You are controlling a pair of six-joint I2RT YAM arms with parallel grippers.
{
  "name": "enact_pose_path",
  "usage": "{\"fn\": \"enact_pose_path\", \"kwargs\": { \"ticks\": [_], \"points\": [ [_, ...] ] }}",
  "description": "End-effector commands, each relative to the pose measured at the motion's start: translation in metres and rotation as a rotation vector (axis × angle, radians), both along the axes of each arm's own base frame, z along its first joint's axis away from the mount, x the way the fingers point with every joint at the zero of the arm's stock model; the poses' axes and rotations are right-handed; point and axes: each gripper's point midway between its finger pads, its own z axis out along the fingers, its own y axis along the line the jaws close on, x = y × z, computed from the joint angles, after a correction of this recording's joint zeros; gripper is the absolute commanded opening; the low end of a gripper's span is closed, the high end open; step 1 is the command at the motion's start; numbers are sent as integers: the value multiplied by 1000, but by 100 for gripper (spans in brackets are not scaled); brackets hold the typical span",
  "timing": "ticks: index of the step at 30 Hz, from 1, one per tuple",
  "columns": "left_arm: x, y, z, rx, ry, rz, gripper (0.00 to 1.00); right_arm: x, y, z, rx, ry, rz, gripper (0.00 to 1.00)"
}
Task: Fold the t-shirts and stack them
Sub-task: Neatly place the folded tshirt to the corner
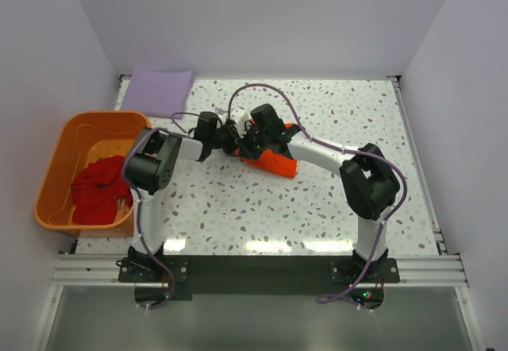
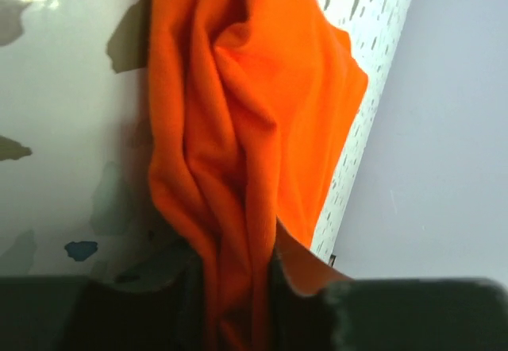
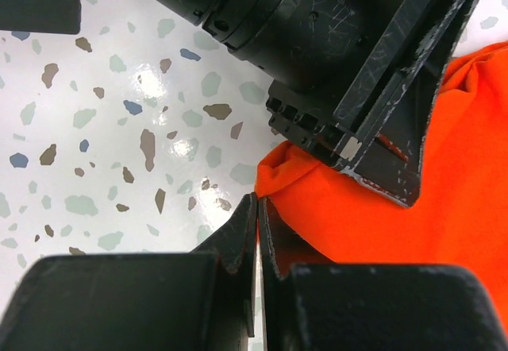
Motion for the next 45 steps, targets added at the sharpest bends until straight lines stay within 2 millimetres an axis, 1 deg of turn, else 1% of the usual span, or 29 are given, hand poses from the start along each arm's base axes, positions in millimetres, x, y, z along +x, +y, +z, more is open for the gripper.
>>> {"fn": "enact_pose_path", "kwargs": {
  "ticks": [1, 2, 3, 4, 5, 7, 8, 9, 10, 11, 12, 13, 14, 15, 16, 17, 18, 20, 21, 22, 23, 24, 26, 27, 30, 34, 36, 39, 45],
  "points": [
    [16, -6, 7, 16, -78, -7, 27, 1, 18, 33, 101, -45, 39, 0],
    [20, -7, 10, 46, -126, -40, 17, 1, 17, 35, 102, -34, 31, 0],
    [24, -6, 11, 83, -153, -58, 11, 2, 17, 37, 100, -32, 27, 2],
    [32, -4, 15, 145, -147, -75, 5, 6, 13, 42, 108, -28, 1, 6],
    [38, 1, 14, 228, -222, -123, 0, 9, 13, 51, 142, 6, -31, 17],
    [53, 13, 21, 342, -265, -148, 0, 17, 0, 64, 182, 51, -65, 32],
    [59, 21, 19, 418, -314, -185, 0, 20, -3, 71, 198, 69, -86, 45],
    [62, 27, 15, 455, -309, -203, 0, 23, -9, 76, 215, 89, -112, 50],
    [68, 30, 24, 483, -317, -219, 0, 30, -20, 80, 223, 92, -139, 54],
    [73, 33, 26, 523, -354, -250, 0, 30, -26, 86, 229, 94, -149, 62],
    [79, 41, 23, 559, -356, -252, 0, 36, -37, 90, 234, 89, -168, 66],
    [86, 44, 34, 593, -383, -272, 0, 35, -43, 90, 226, 86, -162, 70],
    [92, 48, 37, 613, -396, -274, 0, 32, -50, 95, 223, 89, -165, 81],
    [99, 55, 36, 630, -406, -278, 0, 35, -57, 96, 224, 94, -179, 87],
    [109, 58, 48, 658, -444, -294, 0, 34, -63, 94, 205, 79, -164, 91],
    [116, 62, 53, 678, -466, -298, 0, 31, -69, 95, 193, 84, -166, 96],
    [129, 69, 59, 707, -480, -301, 0, 32, -75, 96, 184, 79, -173, 98],
    [142, 82, 63, 761, -533, -334, 0, 30, -84, 94, 160, 76, -175, 99],
    [150, 96, 63, 787, -538, -321, 0, 31, -89, 96, 153, 63, -186, 99],
    [158, 104, 71, 804, -557, -307, 0, 31, -92, 96, 146, 62, -191, 99],
    [162, 112, 75, 817, -576, -308, 0, 30, -95, 94, 136, 61, -191, 99],
    [170, 127, 80, 832, -586, -288, 1, 30, -99, 95, 132, 55, -198, 99],
    [177, 139, 89, 858, -615, -284, 2, 29, -103, 93, 117, 55, -206, 99],
    [183, 149, 97, 883, -640, -278, 2, 30, -104, 91, 112, 57, -208, 99],
    [191, 162, 117, 919, -713, -278, 2, 29, -106, 88, 103, 65, -210, 99],
    [201, 182, 131, 1021, -786, -285, 0, 27, -106, 85, 95, 82, -208, 99],
    [206, 198, 138, 1035, -792, -250, 0, 27, -106, 84, 95, 88, -211, 99],
    [213, 211, 154, 1048, -825, -220, 0, 28, -107, 85, 92, 85, -216, 99],
    [218, 225, 189, 1082, -905, -167, 0, 27, -108, 84, 82, 87, -211, 99]
  ]
}}
